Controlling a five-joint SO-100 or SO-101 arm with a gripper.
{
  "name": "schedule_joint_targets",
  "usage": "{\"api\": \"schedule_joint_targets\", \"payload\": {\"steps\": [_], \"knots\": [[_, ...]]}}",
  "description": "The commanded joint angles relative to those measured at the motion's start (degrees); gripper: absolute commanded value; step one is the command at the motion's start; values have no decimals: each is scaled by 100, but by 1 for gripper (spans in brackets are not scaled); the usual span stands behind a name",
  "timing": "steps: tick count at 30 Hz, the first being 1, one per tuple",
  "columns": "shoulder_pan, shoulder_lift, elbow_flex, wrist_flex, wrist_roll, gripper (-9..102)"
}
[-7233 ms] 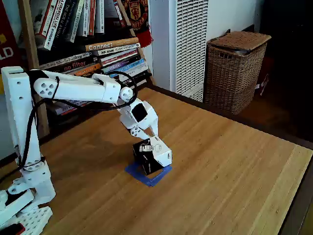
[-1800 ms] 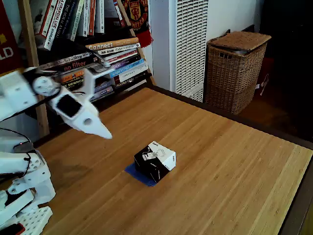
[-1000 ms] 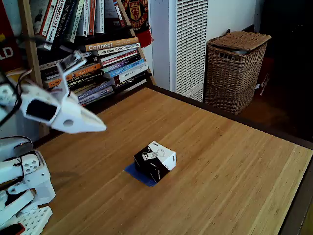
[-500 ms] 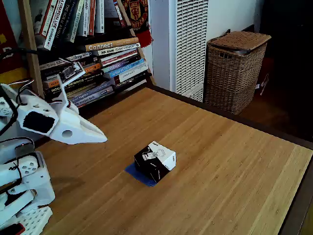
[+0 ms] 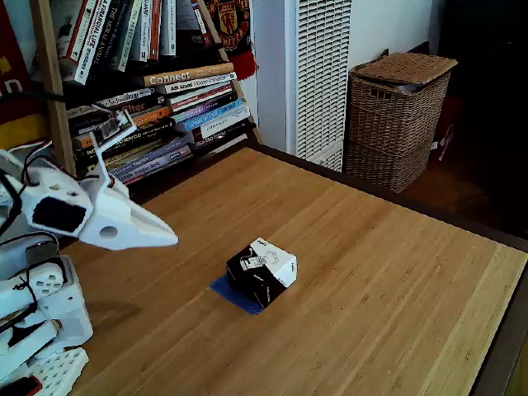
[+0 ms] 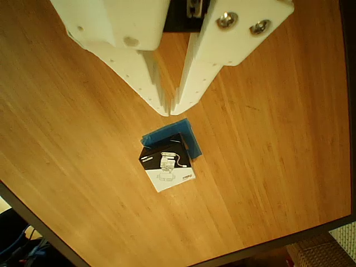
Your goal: Push the box on top of the target
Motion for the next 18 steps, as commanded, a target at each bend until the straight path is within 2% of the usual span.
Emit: {"api": "schedule_joint_targets", "payload": {"steps": [1,18], "knots": [[97,167,35,53,-79,0],[246,615,475,123,-272,0]]}}
